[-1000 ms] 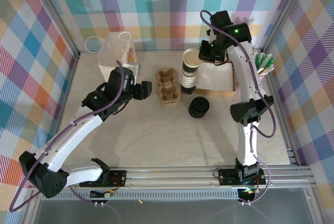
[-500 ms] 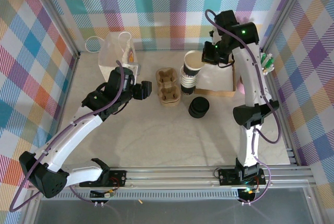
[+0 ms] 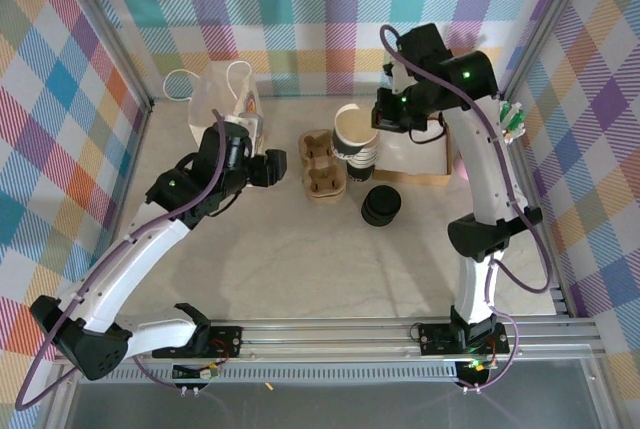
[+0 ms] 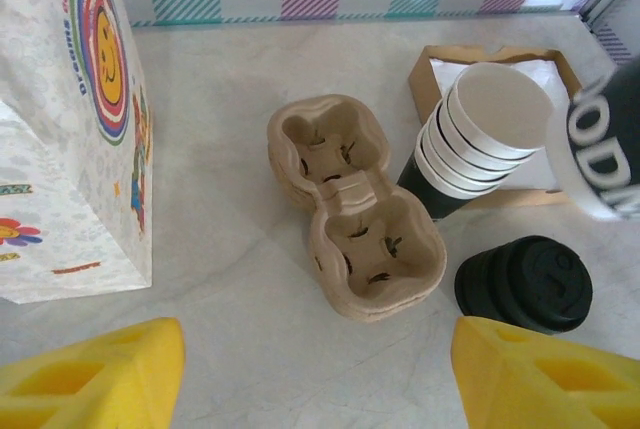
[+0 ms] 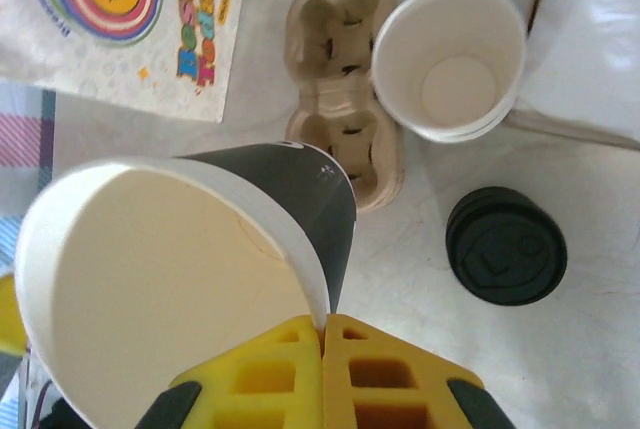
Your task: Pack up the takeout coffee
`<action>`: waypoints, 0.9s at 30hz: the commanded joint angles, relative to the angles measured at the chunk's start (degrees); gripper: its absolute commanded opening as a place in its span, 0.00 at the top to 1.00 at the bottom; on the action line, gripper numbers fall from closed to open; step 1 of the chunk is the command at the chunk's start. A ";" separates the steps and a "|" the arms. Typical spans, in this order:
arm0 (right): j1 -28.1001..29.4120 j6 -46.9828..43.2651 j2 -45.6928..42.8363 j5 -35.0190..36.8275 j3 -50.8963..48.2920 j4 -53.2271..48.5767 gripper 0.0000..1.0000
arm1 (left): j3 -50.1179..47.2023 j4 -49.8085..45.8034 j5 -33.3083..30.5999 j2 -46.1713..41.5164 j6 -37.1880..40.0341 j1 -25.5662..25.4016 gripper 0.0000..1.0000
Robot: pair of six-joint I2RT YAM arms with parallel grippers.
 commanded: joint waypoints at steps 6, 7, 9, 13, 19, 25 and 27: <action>9.86 3.06 -8.75 2.51 -14.43 -3.57 1.00 | 1.76 -9.96 -0.70 -4.40 -3.82 -0.50 0.30; 11.22 3.70 -9.68 3.05 -16.51 -2.07 1.00 | 1.52 -10.28 -0.43 -5.11 -3.44 -0.52 0.30; 13.67 4.89 -11.25 3.75 -20.07 0.46 1.00 | 1.04 -11.21 -0.17 -6.43 -2.81 -0.52 0.30; 18.41 6.52 -14.07 5.37 -28.79 5.11 1.00 | -0.37 -14.44 1.47 -10.15 -0.26 -0.52 0.29; 23.45 9.22 -17.11 6.30 -40.66 11.02 1.00 | -4.10 -17.52 3.39 -16.96 0.81 -0.52 0.28; 26.02 12.13 -19.91 7.03 -50.16 17.70 1.00 | -9.78 -16.28 5.85 -21.40 0.91 -0.47 0.27; 26.31 12.22 -20.85 7.19 -53.12 19.49 1.00 | -10.86 -15.78 6.91 -21.58 1.54 -0.50 0.27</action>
